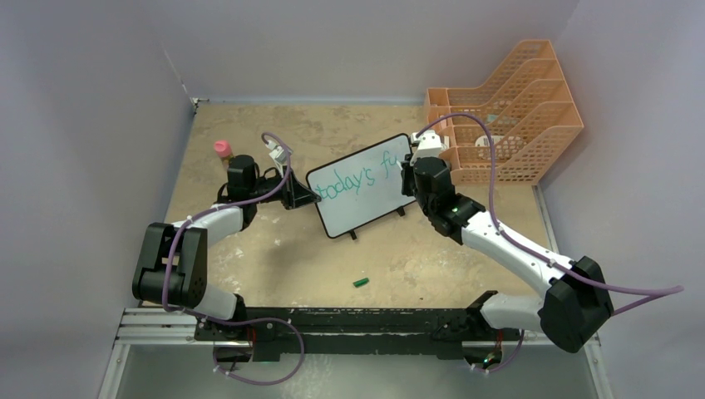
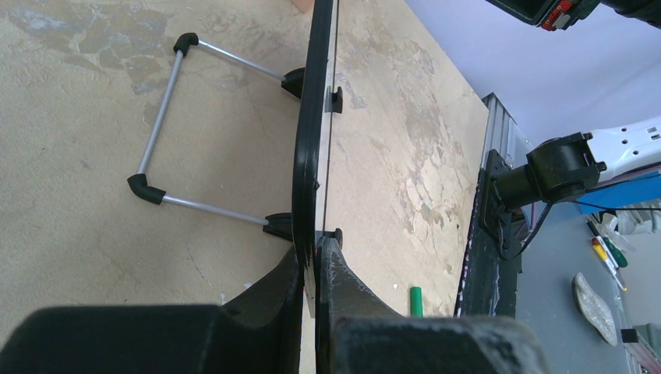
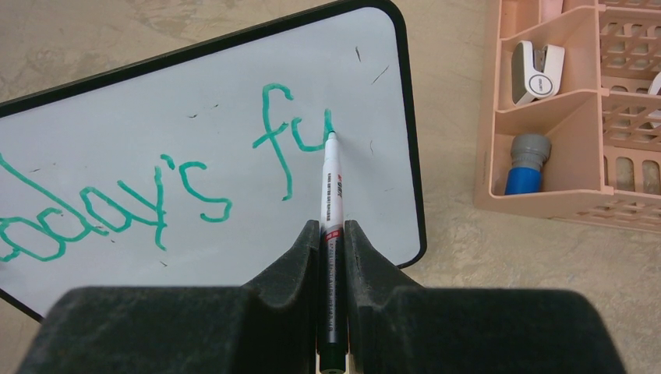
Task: Write a sentence on the whiteboard
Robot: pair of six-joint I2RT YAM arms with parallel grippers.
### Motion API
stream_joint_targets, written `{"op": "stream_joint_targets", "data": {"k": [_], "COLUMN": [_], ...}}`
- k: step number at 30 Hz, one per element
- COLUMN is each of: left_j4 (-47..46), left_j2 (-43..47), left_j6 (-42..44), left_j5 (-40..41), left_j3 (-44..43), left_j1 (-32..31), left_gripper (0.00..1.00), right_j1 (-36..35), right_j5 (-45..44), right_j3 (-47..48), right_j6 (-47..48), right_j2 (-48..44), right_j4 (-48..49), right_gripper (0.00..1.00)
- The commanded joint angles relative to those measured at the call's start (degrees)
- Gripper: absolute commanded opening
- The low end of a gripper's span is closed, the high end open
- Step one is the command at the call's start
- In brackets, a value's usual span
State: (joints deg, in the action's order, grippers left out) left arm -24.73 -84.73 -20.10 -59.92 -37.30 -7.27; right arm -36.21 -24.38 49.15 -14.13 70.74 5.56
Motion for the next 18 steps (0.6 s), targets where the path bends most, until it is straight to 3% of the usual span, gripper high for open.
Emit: {"op": "stream_joint_targets", "data": {"k": [1,18], "left_j4": [-0.45,-0.4], "left_j2": [1.23,1.27], "left_j6": [2.17,2.17], "left_j5": [1.12,1.12], "left_j3": [-1.72,-1.79], "left_j1": [0.06,0.06], "left_gripper": [0.0,0.0], "right_j1": [0.4,0.43], "right_j5": [-0.32,-0.83], "right_j3": [-0.54,-1.0], "right_j6": [-0.71,-0.82], "right_j2": [-1.23,-1.22], "right_j4": [0.25,-0.99], "right_gripper": [0.0,0.0]}}
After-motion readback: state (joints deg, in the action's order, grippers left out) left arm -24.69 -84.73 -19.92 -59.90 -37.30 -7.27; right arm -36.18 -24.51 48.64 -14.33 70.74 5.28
